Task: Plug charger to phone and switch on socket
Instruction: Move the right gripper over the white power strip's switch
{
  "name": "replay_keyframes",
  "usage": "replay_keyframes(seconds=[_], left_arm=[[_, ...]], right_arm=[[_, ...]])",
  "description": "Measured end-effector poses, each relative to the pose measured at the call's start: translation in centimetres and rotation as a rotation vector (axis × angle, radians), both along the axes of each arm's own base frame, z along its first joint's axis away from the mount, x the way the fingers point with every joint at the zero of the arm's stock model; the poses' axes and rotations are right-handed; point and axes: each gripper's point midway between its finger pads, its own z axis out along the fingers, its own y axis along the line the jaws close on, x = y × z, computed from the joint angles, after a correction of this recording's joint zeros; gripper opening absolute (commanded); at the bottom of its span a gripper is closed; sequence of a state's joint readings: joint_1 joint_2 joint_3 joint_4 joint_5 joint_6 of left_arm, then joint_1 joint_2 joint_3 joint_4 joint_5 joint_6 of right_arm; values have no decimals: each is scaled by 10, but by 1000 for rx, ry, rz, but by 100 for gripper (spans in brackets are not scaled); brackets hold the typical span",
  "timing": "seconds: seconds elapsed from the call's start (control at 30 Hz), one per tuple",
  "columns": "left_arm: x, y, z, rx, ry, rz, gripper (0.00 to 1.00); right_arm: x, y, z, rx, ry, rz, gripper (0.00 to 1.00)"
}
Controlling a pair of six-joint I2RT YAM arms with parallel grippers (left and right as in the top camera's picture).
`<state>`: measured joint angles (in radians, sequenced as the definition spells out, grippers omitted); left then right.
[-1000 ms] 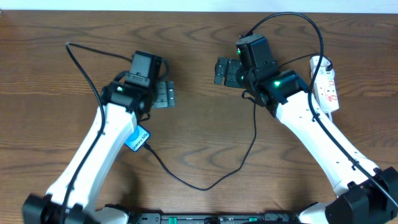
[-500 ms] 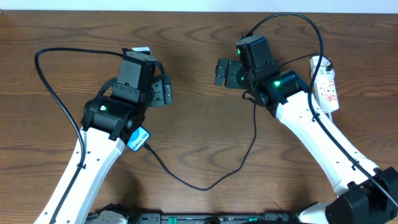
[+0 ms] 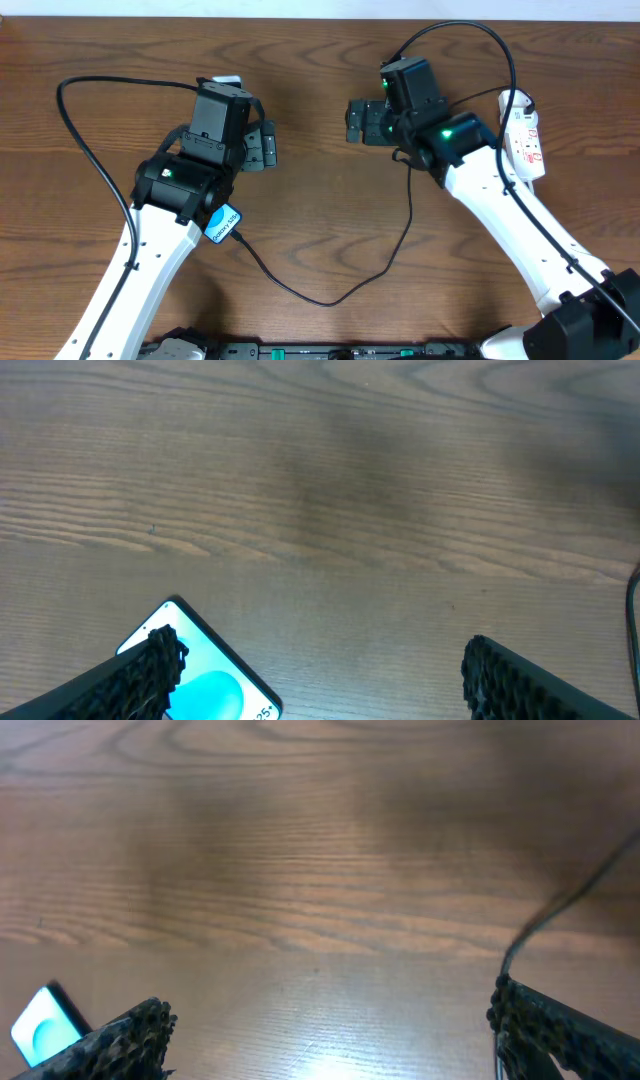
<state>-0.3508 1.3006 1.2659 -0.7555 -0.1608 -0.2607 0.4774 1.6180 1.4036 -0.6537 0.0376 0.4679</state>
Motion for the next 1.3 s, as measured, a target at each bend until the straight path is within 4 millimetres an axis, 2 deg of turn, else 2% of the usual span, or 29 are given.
replay_keyframes(seconds=[0.07,0.13,0.27,0.33,0.4,0.5,0.63,0.8,0.93,1.17,1.3], left_arm=[[0,0,0,0,0,0,91],[0,0,0,0,1,0,91],[0,0,0,2,0,1,91],[0,0,0,2,0,2,91],[0,0,0,2,0,2,91],[0,0,0,2,0,2,91],[0,0,0,2,0,2,91],[0,0,0,2,0,2,91],[0,0,0,2,0,2,91],[0,0,0,2,0,2,91],[0,0,0,2,0,2,91]], right_arm=[[-3,-6,-3,9,35,49,99],[-3,-25,-4,34,85,55,99],[2,-92,4,125,165,4,99],[-4,-125,3,169,206,-20,99],[-18,-155,-2,211,267,-43,99],[-34,-188,-4,246,310,-70,99],[-43,-221,-7,232,305,-96,99],[-35,-249,-10,109,259,-132,99],[-31,-259,-11,60,244,-149,99],[-27,-272,-11,46,228,-181,99],[-19,-297,-7,62,252,-228,99]])
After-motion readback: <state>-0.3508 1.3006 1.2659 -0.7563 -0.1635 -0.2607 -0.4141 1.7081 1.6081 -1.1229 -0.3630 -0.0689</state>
